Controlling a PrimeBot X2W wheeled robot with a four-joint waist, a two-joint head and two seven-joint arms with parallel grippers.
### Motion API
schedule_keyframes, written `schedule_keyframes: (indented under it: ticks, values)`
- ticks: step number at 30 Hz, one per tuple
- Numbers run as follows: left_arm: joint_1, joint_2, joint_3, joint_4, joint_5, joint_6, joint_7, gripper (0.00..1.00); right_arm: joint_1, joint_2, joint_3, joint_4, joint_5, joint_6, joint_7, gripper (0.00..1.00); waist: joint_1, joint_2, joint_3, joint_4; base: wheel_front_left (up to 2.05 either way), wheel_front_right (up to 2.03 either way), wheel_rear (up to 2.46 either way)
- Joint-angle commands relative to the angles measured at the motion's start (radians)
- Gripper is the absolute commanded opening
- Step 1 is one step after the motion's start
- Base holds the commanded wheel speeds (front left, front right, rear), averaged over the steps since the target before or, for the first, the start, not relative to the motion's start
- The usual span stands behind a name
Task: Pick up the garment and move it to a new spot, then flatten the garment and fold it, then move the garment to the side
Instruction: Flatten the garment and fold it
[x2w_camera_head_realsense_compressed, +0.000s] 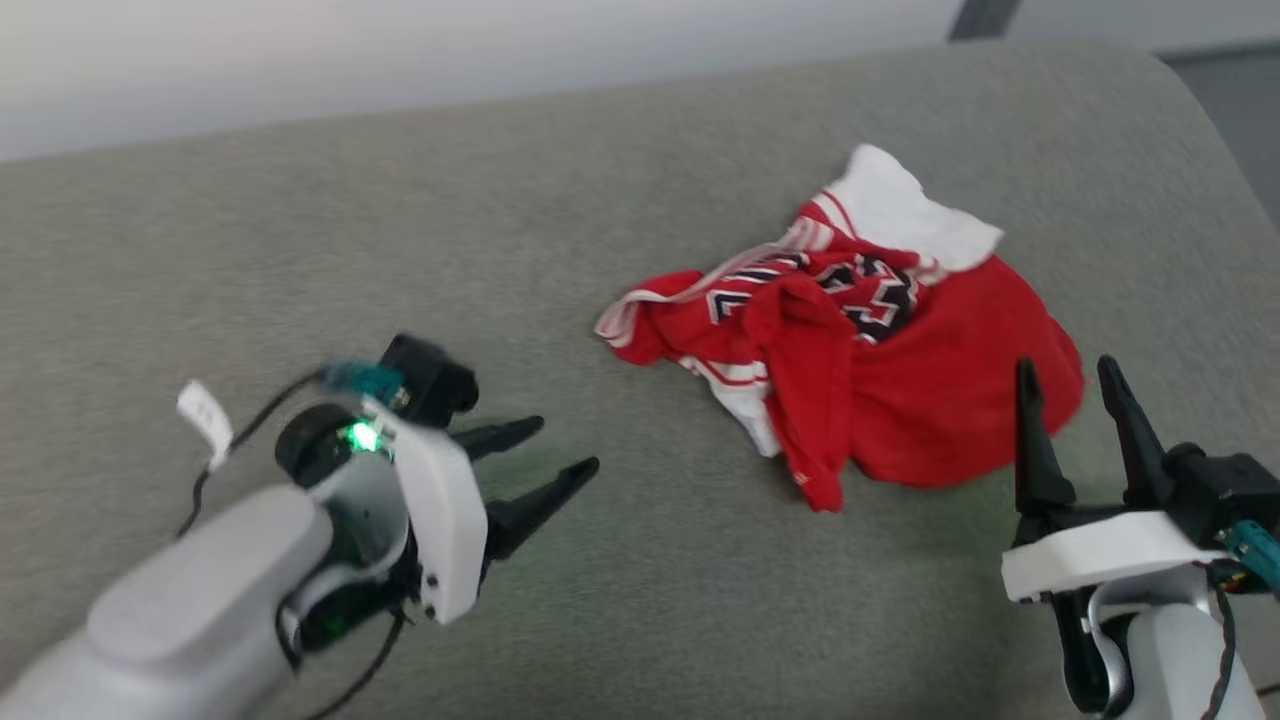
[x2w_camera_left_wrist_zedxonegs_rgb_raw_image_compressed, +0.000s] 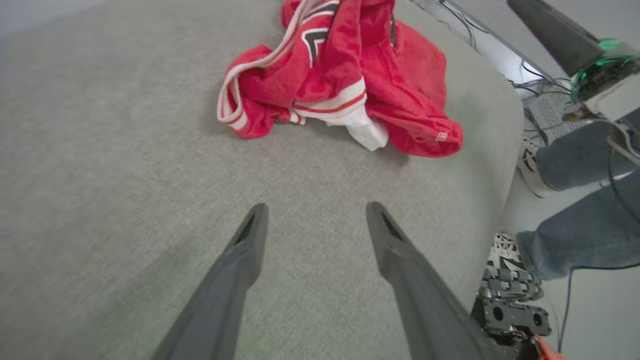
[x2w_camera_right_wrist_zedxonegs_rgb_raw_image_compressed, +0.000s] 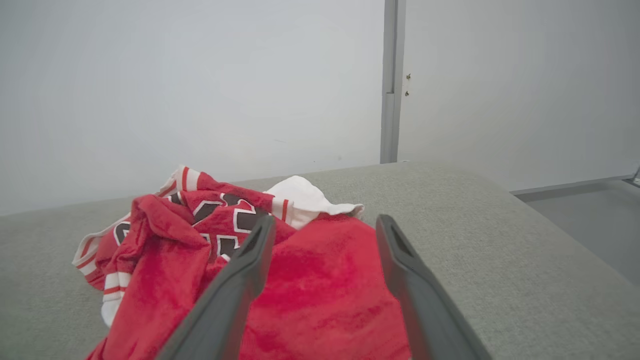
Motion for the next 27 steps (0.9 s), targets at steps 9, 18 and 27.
schedule_keyframes:
  ticks: [9,18,27]
  values:
    - [-0.27,-0.035,-0.198,0.148,-0.247,-0.002,0.139,1.0,-0.049,0.002,0.043,-0.011,0.084,-0.001,-0.002,1.0,0.0,0.0,0.159,-0.19,0.0,0.0,0.0]
    - [-0.327,-0.041,-0.267,0.185,-0.327,-0.002,0.158,1.0,-0.058,0.001,0.072,-0.015,0.133,-0.001,-0.002,1.0,0.0,0.0,0.193,-0.251,0.0,0.0,0.0]
    - [-0.377,-0.05,-0.284,0.21,-0.397,0.0,0.151,0.41,-0.058,0.001,0.088,-0.009,0.164,-0.001,-0.002,1.0,0.0,0.0,0.205,-0.277,0.0,0.0,0.0]
